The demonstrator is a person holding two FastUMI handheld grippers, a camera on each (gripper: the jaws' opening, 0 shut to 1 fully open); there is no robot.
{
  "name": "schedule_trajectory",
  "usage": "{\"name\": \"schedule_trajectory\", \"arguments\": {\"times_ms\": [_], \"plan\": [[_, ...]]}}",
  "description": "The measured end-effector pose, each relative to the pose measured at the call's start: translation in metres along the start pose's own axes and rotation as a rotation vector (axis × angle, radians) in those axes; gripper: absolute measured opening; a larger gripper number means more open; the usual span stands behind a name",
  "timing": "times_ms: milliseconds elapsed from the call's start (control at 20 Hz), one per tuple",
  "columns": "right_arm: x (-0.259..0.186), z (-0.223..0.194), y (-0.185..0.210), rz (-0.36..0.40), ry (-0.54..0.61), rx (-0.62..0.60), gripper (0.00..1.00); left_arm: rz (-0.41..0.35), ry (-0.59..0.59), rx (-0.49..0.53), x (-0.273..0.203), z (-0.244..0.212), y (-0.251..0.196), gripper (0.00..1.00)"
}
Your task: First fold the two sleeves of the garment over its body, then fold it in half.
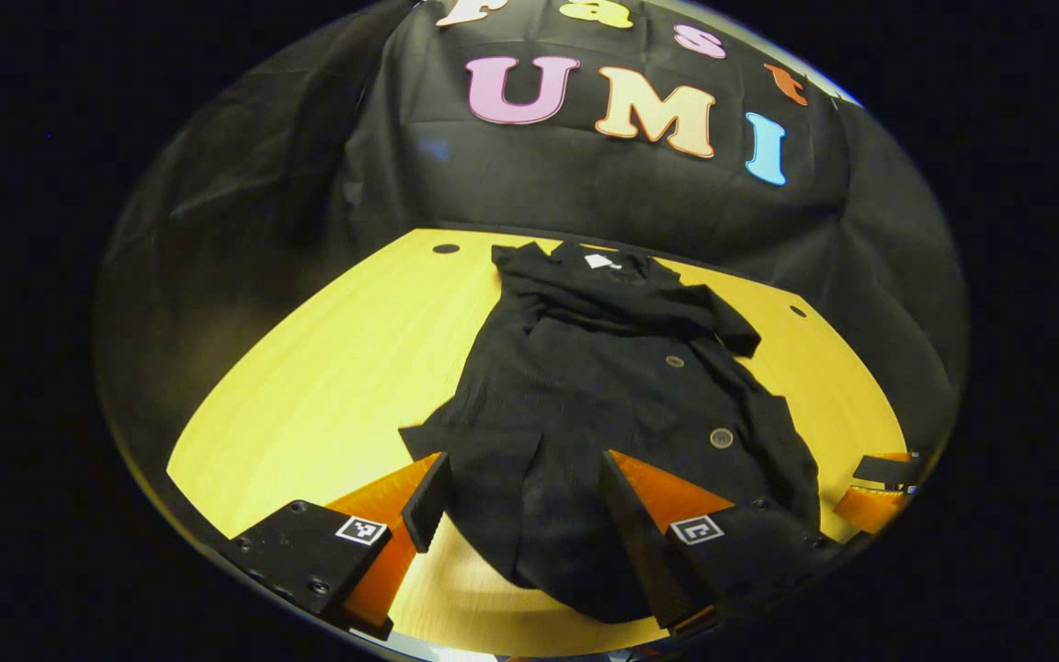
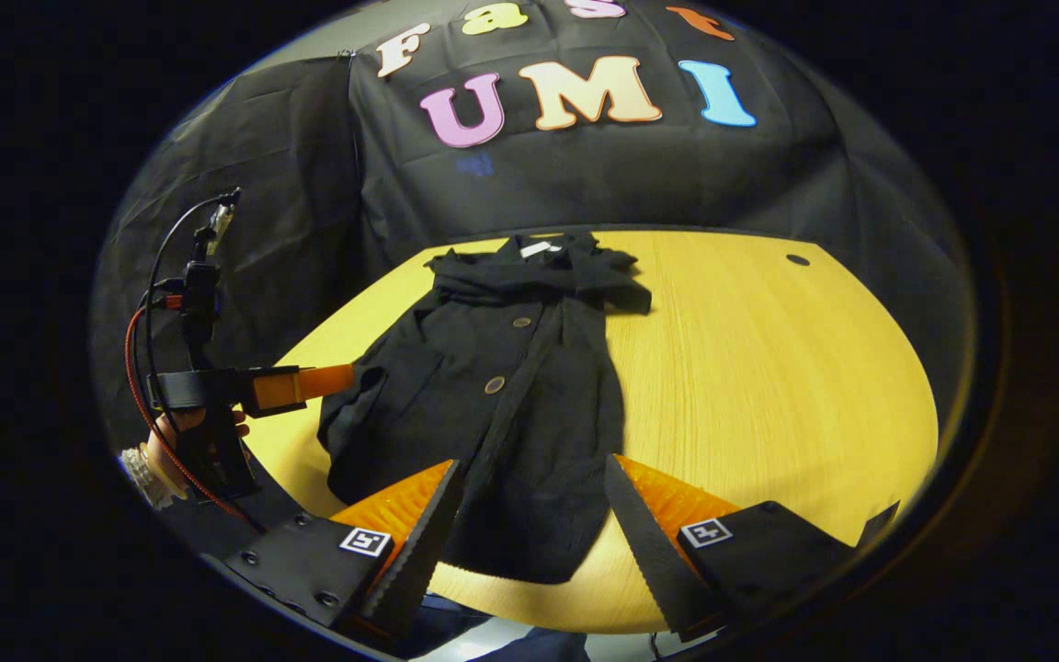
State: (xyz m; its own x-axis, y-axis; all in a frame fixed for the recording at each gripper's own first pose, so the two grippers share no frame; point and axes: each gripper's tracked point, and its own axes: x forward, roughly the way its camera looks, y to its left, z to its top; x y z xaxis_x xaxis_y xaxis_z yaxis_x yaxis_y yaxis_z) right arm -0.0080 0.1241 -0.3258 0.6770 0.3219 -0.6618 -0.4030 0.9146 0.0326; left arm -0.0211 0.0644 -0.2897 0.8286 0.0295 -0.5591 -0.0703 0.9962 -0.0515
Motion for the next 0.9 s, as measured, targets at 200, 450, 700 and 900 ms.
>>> {"name": "schedule_trajectory", "arguments": {"times_ms": [200, 450, 700, 900], "plan": [[0.015, -0.022, 0.004, -0.007, 0.049, -0.037, 0.98, -0.019, 0.042, 0.063, 0.000, -0.029, -0.009, 0.96], [0.025, -0.040, 0.015, -0.013, 0.087, -0.084, 0.98, -0.010, 0.075, 0.159, 0.005, -0.051, -0.004, 0.96], [0.027, -0.048, 0.016, -0.040, 0.085, -0.087, 0.98, -0.031, 0.065, 0.152, 0.006, -0.054, -0.006, 0.97], [0.029, -0.049, 0.015, -0.070, 0.085, -0.117, 0.98, -0.032, 0.054, 0.148, 0.007, -0.055, -0.004, 0.96]]}}
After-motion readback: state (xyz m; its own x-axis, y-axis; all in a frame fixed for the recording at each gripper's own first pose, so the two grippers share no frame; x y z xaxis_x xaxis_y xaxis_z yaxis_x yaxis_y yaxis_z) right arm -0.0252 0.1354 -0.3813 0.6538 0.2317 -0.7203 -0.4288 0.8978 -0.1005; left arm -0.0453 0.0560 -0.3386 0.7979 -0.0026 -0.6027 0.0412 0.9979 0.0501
